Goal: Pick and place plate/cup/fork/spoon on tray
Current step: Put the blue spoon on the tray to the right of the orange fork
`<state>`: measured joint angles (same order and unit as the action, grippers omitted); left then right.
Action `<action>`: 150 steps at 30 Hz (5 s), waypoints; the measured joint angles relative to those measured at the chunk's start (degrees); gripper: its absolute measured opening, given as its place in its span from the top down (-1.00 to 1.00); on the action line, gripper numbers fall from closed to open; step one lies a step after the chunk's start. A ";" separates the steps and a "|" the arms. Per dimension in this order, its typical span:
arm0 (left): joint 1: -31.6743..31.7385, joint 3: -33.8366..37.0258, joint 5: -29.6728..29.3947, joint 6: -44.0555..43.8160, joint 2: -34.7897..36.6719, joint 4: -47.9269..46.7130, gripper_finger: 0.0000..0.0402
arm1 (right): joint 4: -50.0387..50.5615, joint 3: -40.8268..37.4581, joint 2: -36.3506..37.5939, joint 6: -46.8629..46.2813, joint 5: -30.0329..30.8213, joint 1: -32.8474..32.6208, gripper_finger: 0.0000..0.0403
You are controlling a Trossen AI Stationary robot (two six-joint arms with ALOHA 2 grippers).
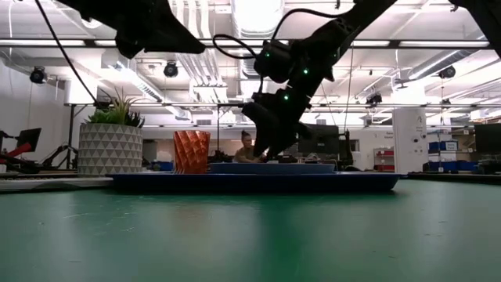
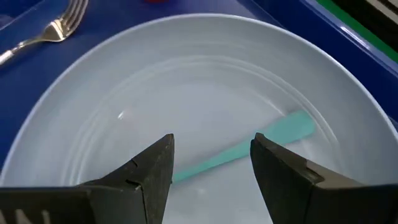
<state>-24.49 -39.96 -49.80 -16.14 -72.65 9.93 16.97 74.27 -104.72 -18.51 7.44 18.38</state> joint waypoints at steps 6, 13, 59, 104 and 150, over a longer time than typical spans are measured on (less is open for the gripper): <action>0.00 1.99 0.02 -0.03 1.34 0.14 1.00 | 5.51 0.17 0.41 37.64 -5.51 0.40 0.01; 0.01 3.28 -0.05 -0.04 1.17 2.05 1.00 | 10.24 0.16 -0.33 58.65 -11.67 1.04 0.01; 0.13 3.60 -0.62 0.00 1.19 6.56 1.00 | 11.38 10.88 -7.75 66.22 -26.35 5.20 0.95; 3.55 1.54 -1.92 1.23 -15.68 34.36 1.00 | -76.15 -33.15 21.79 25.84 -16.33 -16.40 0.96; 8.67 -5.43 8.19 0.50 -20.71 37.00 1.00 | -86.39 -31.41 11.27 13.55 -12.56 -17.23 0.42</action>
<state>-15.82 -45.39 -41.60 -15.64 -93.36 46.93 -69.42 42.86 -93.45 -4.97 -5.11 1.15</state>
